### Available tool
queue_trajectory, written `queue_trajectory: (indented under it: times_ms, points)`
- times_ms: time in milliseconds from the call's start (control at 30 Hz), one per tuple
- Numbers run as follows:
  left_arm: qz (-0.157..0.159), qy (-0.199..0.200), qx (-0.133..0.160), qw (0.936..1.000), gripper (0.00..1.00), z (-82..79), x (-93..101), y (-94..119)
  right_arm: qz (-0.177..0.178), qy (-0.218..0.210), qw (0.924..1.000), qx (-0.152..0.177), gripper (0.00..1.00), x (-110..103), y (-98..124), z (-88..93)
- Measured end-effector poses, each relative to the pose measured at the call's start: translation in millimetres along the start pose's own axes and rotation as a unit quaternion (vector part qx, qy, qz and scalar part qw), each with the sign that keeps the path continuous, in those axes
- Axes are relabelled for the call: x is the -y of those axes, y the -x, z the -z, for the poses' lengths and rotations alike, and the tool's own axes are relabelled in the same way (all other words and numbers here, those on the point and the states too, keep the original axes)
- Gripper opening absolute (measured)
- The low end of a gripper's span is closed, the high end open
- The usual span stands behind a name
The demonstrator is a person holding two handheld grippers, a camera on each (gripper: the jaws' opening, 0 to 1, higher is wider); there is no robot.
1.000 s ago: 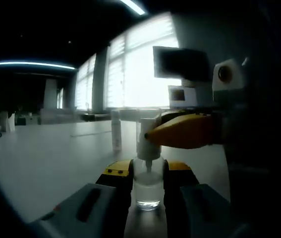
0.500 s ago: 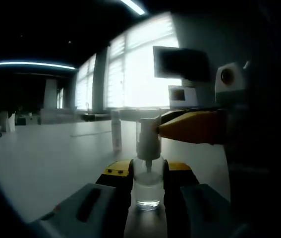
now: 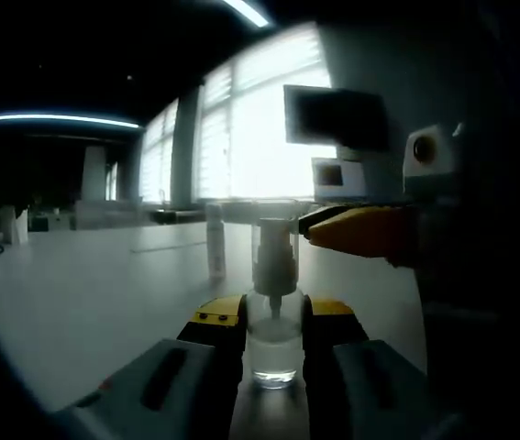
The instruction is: Clamp pump bottle remove cover press pump head put on cover
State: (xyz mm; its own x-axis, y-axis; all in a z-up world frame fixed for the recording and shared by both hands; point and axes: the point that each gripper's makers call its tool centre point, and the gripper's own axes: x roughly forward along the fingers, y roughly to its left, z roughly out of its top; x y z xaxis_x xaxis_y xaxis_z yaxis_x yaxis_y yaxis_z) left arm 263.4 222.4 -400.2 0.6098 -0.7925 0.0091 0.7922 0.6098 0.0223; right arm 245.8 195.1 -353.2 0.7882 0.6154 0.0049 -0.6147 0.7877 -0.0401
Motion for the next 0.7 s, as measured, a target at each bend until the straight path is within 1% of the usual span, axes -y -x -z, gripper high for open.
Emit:
queue_trajectory:
  times_ms: [433,533,700]
  points:
    - [0.0,0.0,0.0,1.0,0.15,0.3,-0.7,-0.2,0.035,-0.006,0.9994,0.005,0.16,27.3,16.4,-0.5]
    - [-0.002,0.0,0.0,1.0,0.15,0.5,-1.2,-0.1,0.053,-0.002,0.9985,0.017,0.16,38.1,21.8,-2.8]
    - [-0.005,0.0,-0.001,1.0,0.15,0.3,-2.1,0.0,0.069,-0.005,0.9975,0.014,0.16,52.4,28.9,5.1]
